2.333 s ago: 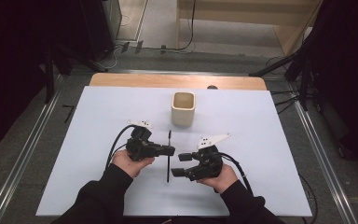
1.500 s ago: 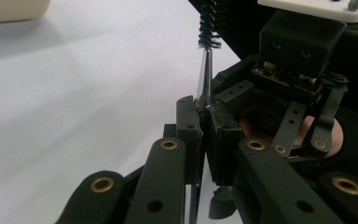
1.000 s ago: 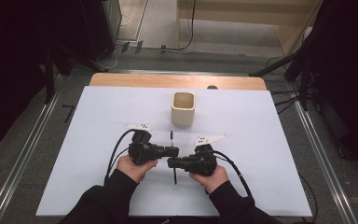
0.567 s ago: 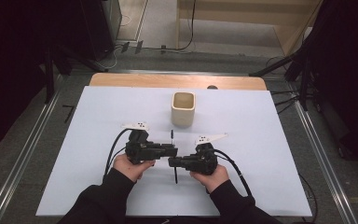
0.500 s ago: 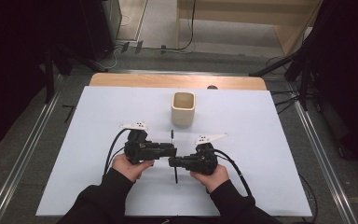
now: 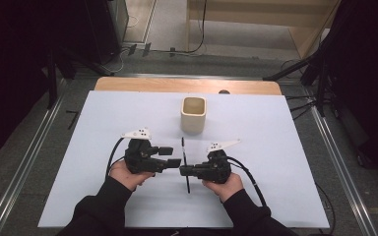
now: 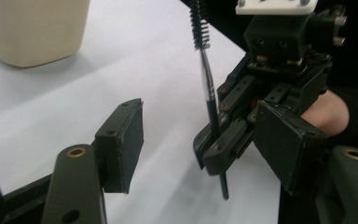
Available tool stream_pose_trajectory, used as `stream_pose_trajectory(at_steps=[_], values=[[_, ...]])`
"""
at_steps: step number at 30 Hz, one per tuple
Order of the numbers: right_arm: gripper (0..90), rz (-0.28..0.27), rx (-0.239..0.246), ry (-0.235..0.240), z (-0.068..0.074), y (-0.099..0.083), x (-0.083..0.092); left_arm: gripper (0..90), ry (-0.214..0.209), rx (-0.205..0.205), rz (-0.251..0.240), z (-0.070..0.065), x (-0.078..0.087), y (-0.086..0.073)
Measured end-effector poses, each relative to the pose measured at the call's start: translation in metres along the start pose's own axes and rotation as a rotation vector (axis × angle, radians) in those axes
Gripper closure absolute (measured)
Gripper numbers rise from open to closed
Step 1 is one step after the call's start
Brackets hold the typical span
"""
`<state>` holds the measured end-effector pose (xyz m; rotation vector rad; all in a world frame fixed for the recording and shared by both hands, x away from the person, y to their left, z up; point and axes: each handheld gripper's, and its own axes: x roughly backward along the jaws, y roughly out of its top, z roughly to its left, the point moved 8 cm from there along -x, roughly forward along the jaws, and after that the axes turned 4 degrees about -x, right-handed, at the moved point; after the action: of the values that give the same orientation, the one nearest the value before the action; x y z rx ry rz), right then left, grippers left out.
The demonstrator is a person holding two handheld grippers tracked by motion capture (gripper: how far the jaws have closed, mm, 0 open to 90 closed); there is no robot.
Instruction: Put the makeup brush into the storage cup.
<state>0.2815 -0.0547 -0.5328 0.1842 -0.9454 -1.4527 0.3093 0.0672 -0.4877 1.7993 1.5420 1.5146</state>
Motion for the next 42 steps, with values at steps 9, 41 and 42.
stream_pose_trajectory(at_steps=[9, 41, 42], values=[[85.7, 0.004, 0.001, -0.017, -0.003, 0.001, 0.003, 29.0, 0.057, -0.032, 0.02, 0.009, 0.01, -0.006], [85.5, 0.009, -0.006, -0.052, -0.011, 0.001, 0.006, 23.3, 0.162, -0.225, 0.197, 0.014, 0.007, -0.033], [85.5, 0.009, -0.005, -0.052, -0.011, 0.001, 0.007, 23.3, 0.167, -0.226, 0.201, 0.015, 0.008, -0.034]])
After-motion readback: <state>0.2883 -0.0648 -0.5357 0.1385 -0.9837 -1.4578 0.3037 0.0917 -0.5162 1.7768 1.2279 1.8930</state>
